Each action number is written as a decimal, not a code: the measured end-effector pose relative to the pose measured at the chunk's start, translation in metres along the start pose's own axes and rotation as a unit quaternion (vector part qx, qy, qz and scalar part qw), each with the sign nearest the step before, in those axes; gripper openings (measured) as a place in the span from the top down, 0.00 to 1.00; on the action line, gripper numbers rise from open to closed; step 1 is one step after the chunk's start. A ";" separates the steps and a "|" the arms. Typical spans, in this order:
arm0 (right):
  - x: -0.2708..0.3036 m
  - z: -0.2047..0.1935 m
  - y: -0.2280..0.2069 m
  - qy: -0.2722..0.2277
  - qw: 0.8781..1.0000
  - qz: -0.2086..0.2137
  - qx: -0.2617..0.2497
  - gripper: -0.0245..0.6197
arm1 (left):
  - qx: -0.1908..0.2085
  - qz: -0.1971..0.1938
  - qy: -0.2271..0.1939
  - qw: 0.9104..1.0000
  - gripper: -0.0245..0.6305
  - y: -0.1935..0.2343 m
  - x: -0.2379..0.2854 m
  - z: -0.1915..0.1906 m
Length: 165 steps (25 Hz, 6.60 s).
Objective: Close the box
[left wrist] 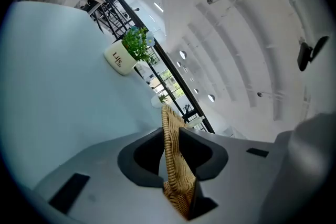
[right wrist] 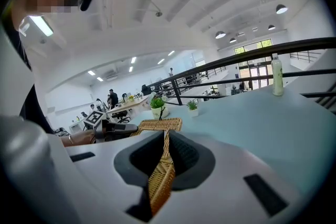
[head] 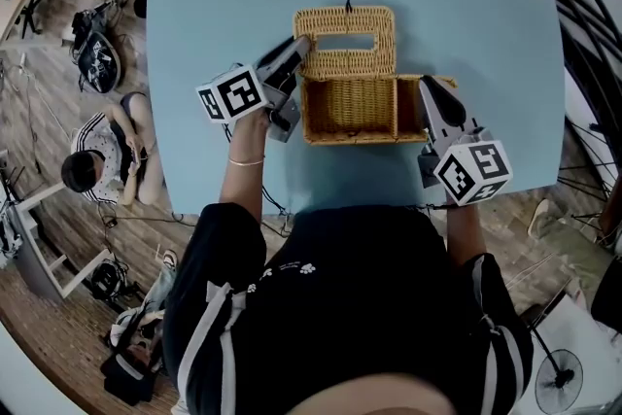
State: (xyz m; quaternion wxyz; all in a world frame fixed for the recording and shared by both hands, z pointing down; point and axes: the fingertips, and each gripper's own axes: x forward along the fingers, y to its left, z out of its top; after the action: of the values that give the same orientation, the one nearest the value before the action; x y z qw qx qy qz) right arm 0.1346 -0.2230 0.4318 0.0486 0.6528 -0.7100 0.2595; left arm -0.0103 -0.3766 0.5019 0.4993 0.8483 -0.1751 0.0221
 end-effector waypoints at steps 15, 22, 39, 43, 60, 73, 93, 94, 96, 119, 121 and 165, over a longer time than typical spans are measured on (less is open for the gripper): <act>0.050 0.032 -0.005 -0.032 0.999 0.027 -0.004 0.85 | 0.117 -0.062 -0.050 0.990 0.83 -0.027 -0.018 0.006; 0.072 0.039 -0.008 -0.033 0.999 0.034 -0.015 0.79 | 0.161 -0.100 -0.060 0.980 0.83 -0.037 -0.026 0.004; 0.062 0.047 0.015 -0.055 0.992 0.110 -0.036 0.84 | 0.229 -0.101 -0.074 0.965 0.83 -0.052 -0.036 -0.003; 0.050 0.047 0.020 -0.059 0.990 0.119 -0.045 0.84 | 0.251 -0.085 -0.071 0.962 0.83 -0.059 -0.042 -0.007; 0.000 0.025 0.041 -0.051 0.983 0.164 -0.067 0.82 | 0.288 -0.007 -0.090 0.953 0.79 -0.074 -0.068 -0.030; -0.026 -0.006 0.054 -0.025 0.980 0.182 -0.082 0.80 | 0.282 0.037 -0.106 0.953 0.79 -0.074 -0.093 -0.053; -0.043 -0.064 0.058 0.041 0.977 0.204 -0.038 0.81 | 0.258 0.072 -0.083 0.960 0.79 -0.065 -0.107 -0.096; -0.043 -0.067 0.058 0.045 0.977 0.204 -0.036 0.81 | 0.256 0.074 -0.083 0.960 0.79 -0.064 -0.108 -0.098; -0.043 -0.073 0.058 0.051 0.977 0.207 -0.031 0.82 | 0.253 0.077 -0.081 0.961 0.79 -0.062 -0.110 -0.102; -0.046 -0.114 0.053 0.121 0.972 0.199 -0.025 0.84 | 0.220 0.112 -0.061 0.967 0.79 -0.045 -0.123 -0.141; -0.046 -0.116 0.053 0.125 0.972 0.198 -0.023 0.85 | 0.220 0.114 -0.057 0.967 0.79 -0.043 -0.123 -0.143; -0.073 -0.035 0.060 -0.019 0.981 0.187 -0.051 0.96 | 0.357 0.083 -0.107 0.924 0.93 -0.154 -0.117 -0.120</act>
State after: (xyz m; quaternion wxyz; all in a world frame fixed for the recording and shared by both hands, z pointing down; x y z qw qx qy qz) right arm 0.0784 -0.1411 0.4134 0.0188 0.5100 -0.8328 0.2147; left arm -0.0549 -0.1745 0.4079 0.1381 0.9500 -0.2779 0.0336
